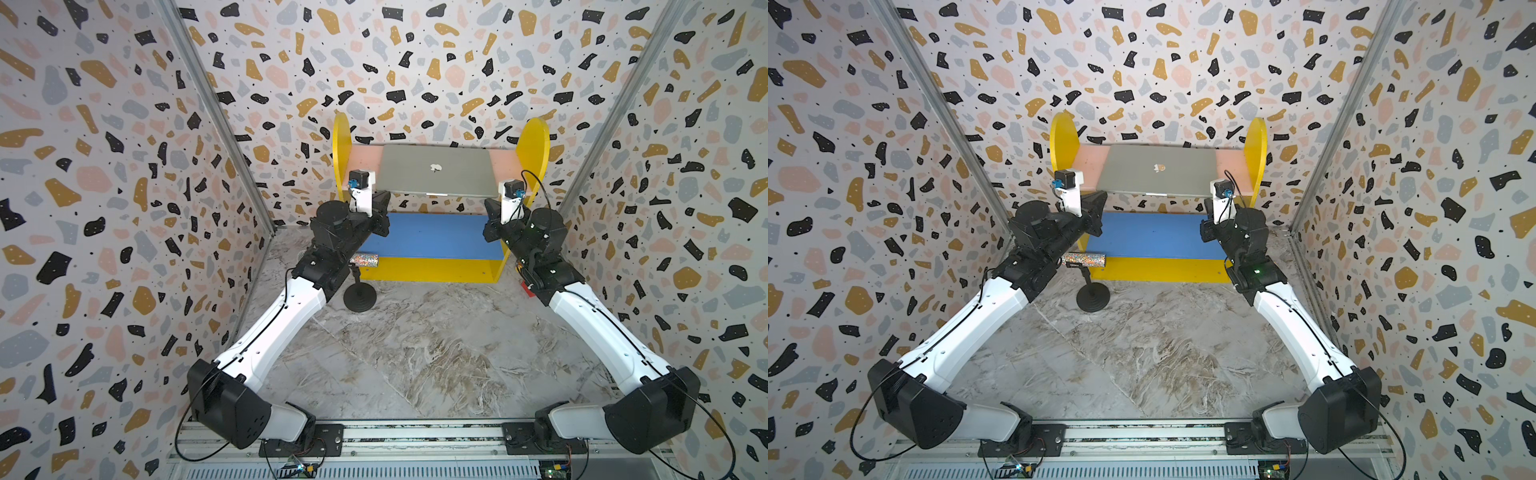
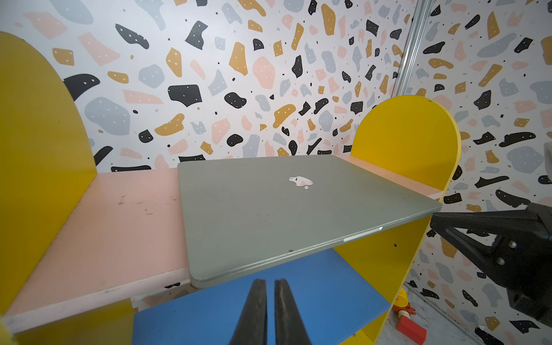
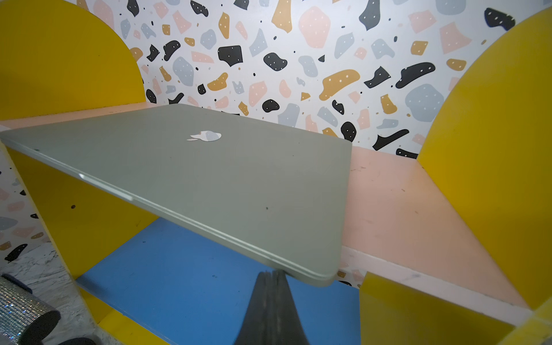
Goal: Close the laptop lid and set it aside
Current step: Place the laptop on the shelf.
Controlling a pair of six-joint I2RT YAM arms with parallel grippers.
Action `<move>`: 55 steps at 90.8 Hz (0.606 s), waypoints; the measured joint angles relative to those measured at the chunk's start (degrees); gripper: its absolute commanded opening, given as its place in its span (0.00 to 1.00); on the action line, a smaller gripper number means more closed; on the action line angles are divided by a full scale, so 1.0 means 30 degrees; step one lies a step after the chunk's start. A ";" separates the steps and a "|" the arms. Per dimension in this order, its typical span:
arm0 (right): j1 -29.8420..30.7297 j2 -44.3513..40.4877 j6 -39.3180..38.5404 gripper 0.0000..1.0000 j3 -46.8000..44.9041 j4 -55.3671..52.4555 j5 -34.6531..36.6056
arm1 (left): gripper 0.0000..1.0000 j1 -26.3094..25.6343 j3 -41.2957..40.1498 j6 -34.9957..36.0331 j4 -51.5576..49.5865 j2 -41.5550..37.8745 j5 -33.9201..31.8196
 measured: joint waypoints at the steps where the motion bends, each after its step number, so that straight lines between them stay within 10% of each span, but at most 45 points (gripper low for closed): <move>1: 0.0000 0.0000 0.0007 0.00 0.0000 0.0000 0.0000 | 0.11 0.0007 0.0000 0.0000 0.0000 0.0007 0.0000; 55: -0.0080 -0.0015 -0.0007 0.00 0.0000 0.0036 -0.0095 | 0.11 0.0036 -0.0087 -0.0146 0.0160 0.0415 0.0015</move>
